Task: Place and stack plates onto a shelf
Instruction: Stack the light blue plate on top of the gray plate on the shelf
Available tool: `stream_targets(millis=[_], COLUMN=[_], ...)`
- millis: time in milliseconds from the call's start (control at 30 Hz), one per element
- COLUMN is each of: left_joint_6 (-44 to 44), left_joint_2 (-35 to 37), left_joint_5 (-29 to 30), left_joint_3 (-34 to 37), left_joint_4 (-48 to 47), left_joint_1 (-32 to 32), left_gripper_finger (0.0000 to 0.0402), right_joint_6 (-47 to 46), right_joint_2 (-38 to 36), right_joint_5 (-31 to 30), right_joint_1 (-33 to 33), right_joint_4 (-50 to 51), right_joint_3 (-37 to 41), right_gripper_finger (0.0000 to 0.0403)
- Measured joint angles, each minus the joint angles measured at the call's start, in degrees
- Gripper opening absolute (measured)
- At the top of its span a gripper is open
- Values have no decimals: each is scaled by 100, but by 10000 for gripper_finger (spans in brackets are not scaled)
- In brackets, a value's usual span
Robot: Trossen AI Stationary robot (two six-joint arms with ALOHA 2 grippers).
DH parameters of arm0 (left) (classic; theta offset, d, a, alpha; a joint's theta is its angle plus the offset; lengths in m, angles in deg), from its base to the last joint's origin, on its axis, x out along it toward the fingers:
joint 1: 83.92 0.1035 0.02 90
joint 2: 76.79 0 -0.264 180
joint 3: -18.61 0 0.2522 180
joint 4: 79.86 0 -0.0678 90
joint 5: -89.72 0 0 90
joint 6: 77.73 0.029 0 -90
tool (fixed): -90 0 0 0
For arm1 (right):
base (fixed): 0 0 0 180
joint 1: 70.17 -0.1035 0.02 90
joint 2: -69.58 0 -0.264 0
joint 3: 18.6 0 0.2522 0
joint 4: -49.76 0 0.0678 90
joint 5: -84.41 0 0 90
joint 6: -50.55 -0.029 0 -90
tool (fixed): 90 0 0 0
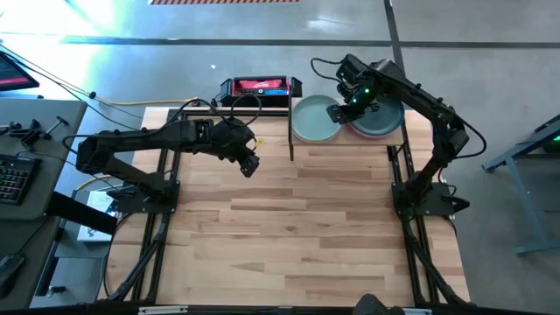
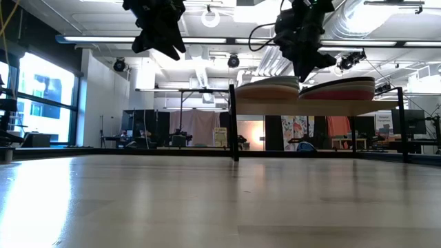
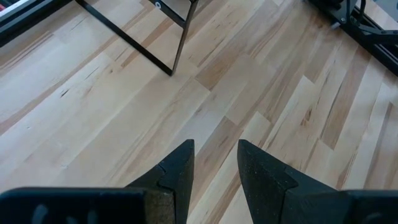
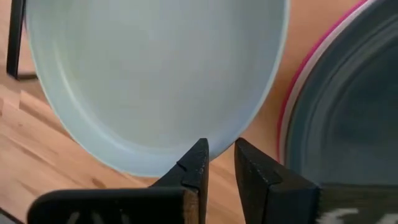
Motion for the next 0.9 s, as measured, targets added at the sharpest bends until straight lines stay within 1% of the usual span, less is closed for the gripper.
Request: stream_targets(millis=[100, 233, 433, 667, 733, 900], left_joint_6=[0, 11, 11, 7, 9, 11], left_joint_2=[0, 0, 0, 0, 0, 0], left_joint_5=[0, 1, 2, 2, 2, 2], left_joint_3=[0, 0, 0, 0, 0, 0], left_joint_4=[0, 0, 0, -2, 0, -1], left_joint_1=[0, 0, 0, -2, -2, -2], left_gripper_finger=[113, 113, 113, 113, 113, 113], right_joint_6=[13, -16, -200, -334, -344, -395], right_joint_2=[0, 0, 0, 0, 0, 0], right_joint_5=[-55, -330, -320, -323, -369, -363], right_joint_1=[-96, -130, -106, -104, -91, -65], right_joint_4=[-25, -202, -216, -180, -180, -177], right_joint_3=[0, 0, 0, 0, 0, 0], right_gripper_finger=[46, 46, 44, 8, 4, 19])
